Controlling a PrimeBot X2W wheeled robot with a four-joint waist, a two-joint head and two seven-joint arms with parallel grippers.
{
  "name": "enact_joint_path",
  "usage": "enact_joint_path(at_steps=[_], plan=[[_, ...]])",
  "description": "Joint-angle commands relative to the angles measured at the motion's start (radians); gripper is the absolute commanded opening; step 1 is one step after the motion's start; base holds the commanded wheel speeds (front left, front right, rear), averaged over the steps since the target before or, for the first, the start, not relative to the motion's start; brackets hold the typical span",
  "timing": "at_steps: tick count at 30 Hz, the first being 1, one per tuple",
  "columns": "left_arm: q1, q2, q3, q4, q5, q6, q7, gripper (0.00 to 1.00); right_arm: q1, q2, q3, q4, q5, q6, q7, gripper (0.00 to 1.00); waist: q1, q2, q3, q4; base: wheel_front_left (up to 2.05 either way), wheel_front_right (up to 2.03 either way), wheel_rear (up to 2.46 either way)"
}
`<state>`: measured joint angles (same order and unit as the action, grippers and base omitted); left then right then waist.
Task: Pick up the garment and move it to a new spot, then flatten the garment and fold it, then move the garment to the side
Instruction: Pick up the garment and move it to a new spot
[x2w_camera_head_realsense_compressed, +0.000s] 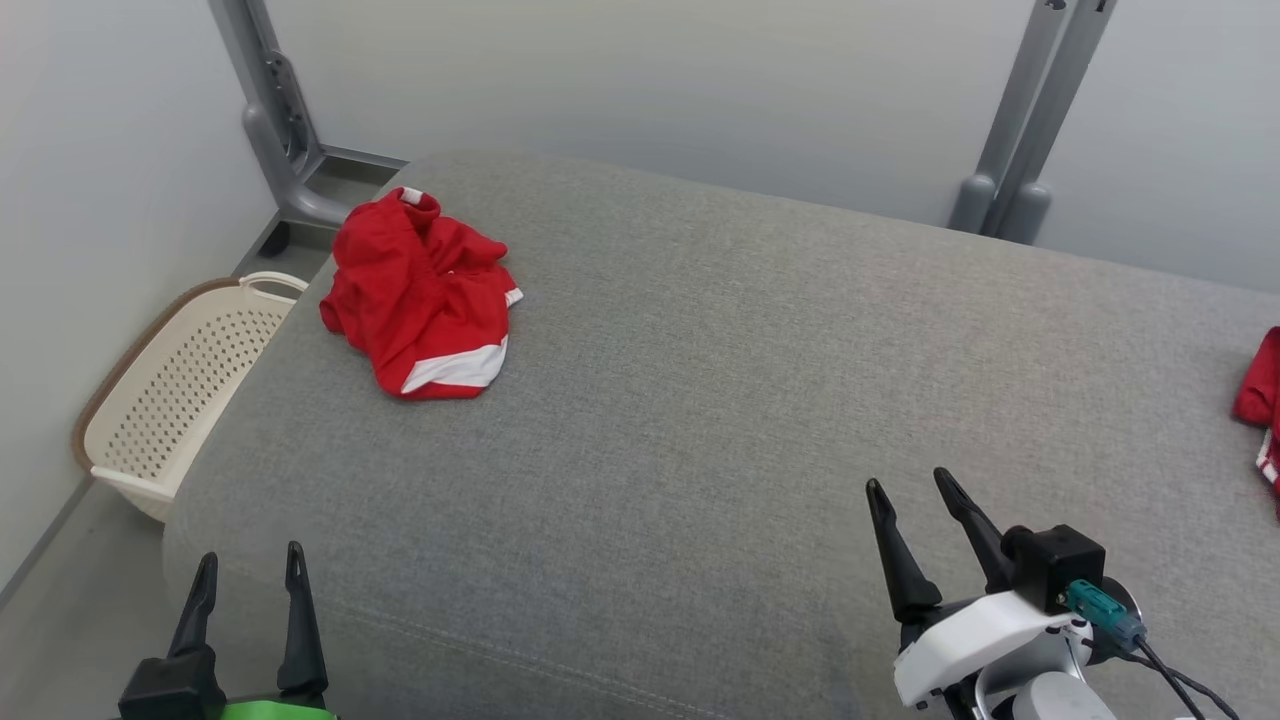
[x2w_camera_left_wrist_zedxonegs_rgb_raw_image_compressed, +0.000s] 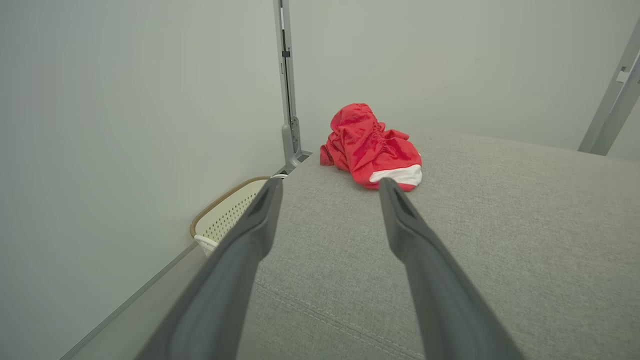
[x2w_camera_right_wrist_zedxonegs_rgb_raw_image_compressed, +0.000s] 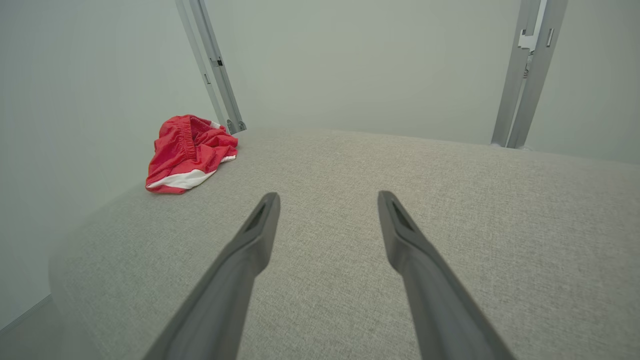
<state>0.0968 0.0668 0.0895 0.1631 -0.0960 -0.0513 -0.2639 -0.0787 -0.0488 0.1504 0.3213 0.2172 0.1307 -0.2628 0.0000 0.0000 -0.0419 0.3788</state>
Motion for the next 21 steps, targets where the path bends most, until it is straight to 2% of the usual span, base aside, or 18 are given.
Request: enact_joint_path(at_steps=[1,9,21], plan=[[0.014,0.006,-0.001,0.000,0.006,0.008,0.000,1.00,-0.008,-0.003,0.006,0.005,0.005,0.000,-0.003,1.00,0.0000,0.0000,-0.009,0.042,0.00,0.00,0.00],[0.021,0.012,-0.005,-0.002,0.008,0.014,0.000,1.00,-0.008,-0.004,0.026,0.012,0.017,0.000,-0.003,1.00,0.0000,0.0000,-0.021,0.086,0.00,0.00,0.00],[0.037,0.019,0.009,-0.021,-0.008,0.025,0.000,1.00,-0.036,-0.004,0.055,0.029,0.027,0.000,-0.003,1.00,0.0000,0.0000,-0.016,0.098,0.00,0.00,0.00]])
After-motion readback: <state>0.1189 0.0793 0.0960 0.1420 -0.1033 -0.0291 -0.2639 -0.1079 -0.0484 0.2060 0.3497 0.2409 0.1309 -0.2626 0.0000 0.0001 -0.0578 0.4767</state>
